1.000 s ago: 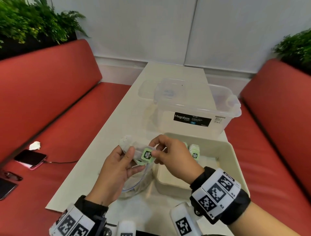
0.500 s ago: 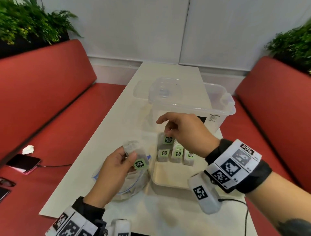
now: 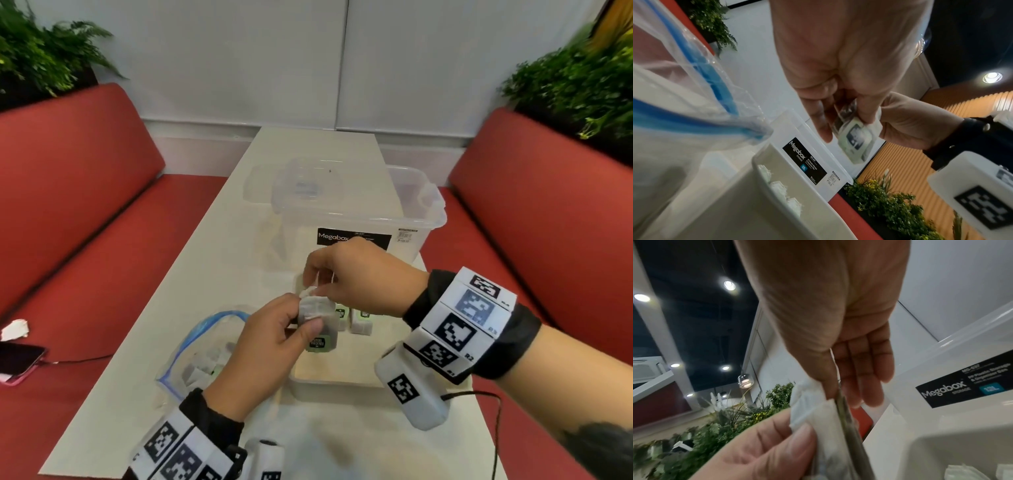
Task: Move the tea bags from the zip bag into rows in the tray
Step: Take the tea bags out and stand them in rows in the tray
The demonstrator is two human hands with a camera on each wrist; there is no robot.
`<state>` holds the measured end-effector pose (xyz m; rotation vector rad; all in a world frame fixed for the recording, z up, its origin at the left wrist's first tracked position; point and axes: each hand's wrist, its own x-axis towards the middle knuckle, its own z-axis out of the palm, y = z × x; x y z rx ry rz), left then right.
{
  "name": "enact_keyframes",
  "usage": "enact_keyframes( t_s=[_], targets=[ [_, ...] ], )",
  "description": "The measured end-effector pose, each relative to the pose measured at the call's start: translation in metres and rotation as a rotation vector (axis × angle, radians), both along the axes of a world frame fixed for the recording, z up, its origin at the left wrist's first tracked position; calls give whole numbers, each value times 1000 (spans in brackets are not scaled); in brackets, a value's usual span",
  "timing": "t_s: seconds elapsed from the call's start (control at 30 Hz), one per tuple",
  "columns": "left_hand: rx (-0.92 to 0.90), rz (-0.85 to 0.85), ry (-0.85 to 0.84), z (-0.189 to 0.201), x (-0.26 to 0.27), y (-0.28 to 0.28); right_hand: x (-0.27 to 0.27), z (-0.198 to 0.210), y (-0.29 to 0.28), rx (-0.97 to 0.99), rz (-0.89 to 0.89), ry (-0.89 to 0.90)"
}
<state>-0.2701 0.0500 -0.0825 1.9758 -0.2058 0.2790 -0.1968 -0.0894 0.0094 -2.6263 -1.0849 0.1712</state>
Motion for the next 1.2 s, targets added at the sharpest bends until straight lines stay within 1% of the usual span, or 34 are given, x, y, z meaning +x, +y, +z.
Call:
enact_keyframes(
  t_s=[0.07, 0.13, 0.23, 0.33, 0.47, 0.57, 0.67, 0.73, 0.93, 1.07, 1.2],
  targets=[
    [-1, -51, 1, -1, 0, -3, 3, 1, -7, -41, -5, 23],
    [-25, -64, 7, -2, 2, -4, 8, 2, -14, -65, -33, 14],
    [-55, -31, 23, -6, 3, -3, 20, 3, -30, -94, -137, -45],
    [-88, -30, 84, -14, 4, -1, 38, -1, -49, -136, -235, -59],
    [-89, -54, 150, -28, 6, 0, 62, -12, -72, -233, -310, -25],
    [-47, -106, 148, -34, 9, -4, 79, -24, -81, -306, -351, 26],
    [19, -124, 118, -41, 13, -8, 94, -39, -83, -418, -347, 32],
    [31, -136, 133, -47, 14, -7, 103, -48, -83, -475, -329, 39],
    [53, -131, 144, -57, 15, -5, 120, -67, -80, -542, -311, 29],
    [41, -135, 177, -54, 14, -5, 123, -76, -78, -620, -263, -33],
    [25, -124, 185, -50, 13, -8, 123, -85, -80, -635, -281, -36]
  ],
)
